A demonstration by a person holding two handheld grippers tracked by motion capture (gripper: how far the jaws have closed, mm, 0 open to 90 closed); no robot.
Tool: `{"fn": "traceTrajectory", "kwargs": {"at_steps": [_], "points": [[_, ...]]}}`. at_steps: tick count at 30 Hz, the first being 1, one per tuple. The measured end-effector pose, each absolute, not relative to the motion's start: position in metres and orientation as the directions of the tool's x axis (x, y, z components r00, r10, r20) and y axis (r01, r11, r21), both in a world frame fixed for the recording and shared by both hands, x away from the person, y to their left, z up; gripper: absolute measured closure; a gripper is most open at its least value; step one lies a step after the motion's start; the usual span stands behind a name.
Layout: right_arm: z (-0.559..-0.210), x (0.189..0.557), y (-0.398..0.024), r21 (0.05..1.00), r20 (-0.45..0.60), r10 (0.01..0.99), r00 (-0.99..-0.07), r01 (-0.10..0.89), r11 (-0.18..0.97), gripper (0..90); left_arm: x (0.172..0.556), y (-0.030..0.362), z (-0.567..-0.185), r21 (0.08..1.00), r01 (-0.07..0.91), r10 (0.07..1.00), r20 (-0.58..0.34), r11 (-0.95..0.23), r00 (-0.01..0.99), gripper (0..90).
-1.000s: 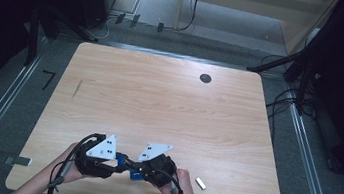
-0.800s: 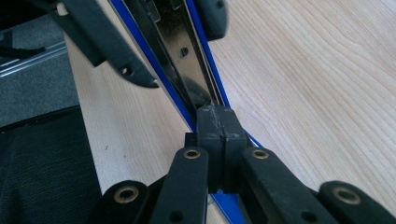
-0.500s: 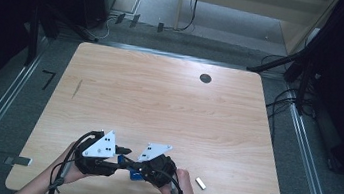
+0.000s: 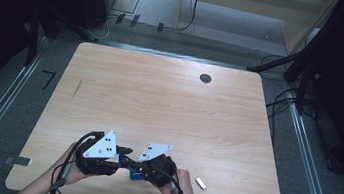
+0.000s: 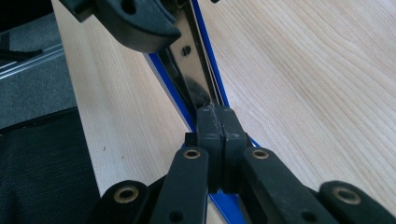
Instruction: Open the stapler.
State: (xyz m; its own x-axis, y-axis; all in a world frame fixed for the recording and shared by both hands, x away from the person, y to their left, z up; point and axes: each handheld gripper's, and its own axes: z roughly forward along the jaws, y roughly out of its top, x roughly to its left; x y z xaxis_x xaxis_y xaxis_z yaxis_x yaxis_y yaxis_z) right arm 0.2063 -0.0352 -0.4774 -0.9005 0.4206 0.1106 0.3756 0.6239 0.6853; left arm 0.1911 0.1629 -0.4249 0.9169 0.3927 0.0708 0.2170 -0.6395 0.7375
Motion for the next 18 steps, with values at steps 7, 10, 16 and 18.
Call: {"fn": "traceTrajectory", "kwargs": {"at_steps": [7,10,16,18], "points": [[-0.478,0.207,-0.036,0.687,0.112,0.419,-0.901,0.375,0.623,90.0,0.192,0.162,-0.424,0.743,0.215,0.394,0.071,-0.634,0.916,67.2],[-0.478,0.206,-0.035,0.683,0.12,0.418,-0.9,0.38,0.623,90.0,0.192,0.164,-0.424,0.738,0.215,0.396,0.077,-0.64,0.915,67.6],[-0.476,0.209,-0.042,0.683,0.122,0.423,-0.898,0.385,0.621,87.4,0.191,0.166,-0.425,0.733,0.209,0.392,0.086,-0.647,0.916,67.7],[-0.473,0.212,-0.051,0.682,0.115,0.435,-0.893,0.389,0.62,86.4,0.191,0.168,-0.425,0.731,0.209,0.393,0.087,-0.65,0.915,67.7]]}}
